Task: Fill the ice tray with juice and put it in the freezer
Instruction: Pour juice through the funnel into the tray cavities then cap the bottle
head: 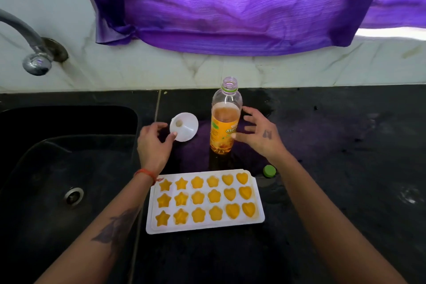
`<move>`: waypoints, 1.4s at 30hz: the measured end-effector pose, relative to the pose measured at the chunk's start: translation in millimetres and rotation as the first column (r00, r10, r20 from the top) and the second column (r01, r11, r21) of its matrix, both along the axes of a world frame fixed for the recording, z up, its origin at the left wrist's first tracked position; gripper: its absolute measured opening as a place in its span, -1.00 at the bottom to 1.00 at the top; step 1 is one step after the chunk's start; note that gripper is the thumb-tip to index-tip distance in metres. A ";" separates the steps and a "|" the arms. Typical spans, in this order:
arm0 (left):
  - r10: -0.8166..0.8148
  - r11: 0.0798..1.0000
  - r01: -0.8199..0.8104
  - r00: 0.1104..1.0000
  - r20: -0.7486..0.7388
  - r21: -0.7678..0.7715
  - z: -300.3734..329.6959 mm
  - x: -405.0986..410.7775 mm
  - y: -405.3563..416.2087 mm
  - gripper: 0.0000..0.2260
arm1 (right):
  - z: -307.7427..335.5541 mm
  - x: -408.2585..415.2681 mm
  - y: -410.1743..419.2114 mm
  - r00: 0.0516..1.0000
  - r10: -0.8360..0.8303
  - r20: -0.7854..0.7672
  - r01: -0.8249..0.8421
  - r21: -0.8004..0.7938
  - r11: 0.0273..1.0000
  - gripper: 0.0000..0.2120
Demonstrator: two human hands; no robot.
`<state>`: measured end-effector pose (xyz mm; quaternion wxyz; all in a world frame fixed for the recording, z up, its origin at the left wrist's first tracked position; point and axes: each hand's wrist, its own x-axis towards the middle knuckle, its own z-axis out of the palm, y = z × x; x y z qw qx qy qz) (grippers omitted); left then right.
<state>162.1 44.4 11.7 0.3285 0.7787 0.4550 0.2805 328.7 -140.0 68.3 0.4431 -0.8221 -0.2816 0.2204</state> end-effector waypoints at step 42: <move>-0.462 0.871 0.490 0.840 0.283 -0.032 47.4 76.9 -64.4 -0.21 | 155.9 15.1 51.9 0.272 0.753 0.599 -0.358 -0.663 0.657 -0.68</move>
